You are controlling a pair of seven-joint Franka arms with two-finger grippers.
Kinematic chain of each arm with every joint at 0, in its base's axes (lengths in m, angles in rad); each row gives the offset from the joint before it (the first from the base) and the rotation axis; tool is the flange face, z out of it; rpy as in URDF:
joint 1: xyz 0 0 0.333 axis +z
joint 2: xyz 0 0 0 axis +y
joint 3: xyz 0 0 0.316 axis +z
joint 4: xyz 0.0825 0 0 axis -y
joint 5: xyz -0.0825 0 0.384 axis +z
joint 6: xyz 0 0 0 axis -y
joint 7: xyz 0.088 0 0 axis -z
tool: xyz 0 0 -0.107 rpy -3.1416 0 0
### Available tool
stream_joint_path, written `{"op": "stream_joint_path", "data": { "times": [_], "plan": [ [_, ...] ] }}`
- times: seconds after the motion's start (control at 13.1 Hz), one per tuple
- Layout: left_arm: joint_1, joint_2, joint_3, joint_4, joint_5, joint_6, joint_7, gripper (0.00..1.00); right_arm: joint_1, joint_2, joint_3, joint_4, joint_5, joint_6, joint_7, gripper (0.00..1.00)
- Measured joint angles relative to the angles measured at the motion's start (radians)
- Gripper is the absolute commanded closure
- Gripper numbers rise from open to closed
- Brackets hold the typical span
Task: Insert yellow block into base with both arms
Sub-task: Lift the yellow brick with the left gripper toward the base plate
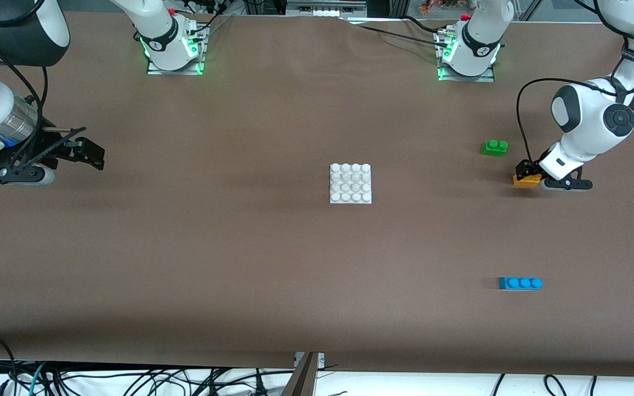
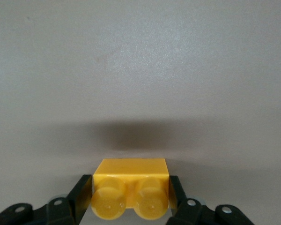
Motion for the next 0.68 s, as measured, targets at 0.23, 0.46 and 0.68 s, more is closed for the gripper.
{"op": "stream_joint_path", "data": {
  "times": [0.23,0.46,0.68],
  "plan": [
    [0.000,-0.006,0.000,0.000,0.000,-0.002,0.000,0.68,0.001,0.000,0.000,0.000,0.000,0.000,0.000,0.00],
    [0.001,-0.007,0.000,0.000,0.000,-0.020,0.000,0.69,0.001,0.003,0.000,0.000,0.000,0.000,0.000,0.00],
    [0.001,-0.043,-0.008,0.008,0.000,-0.074,-0.001,0.69,0.001,0.005,0.000,0.000,-0.001,0.001,0.000,0.00]
  ]
}}
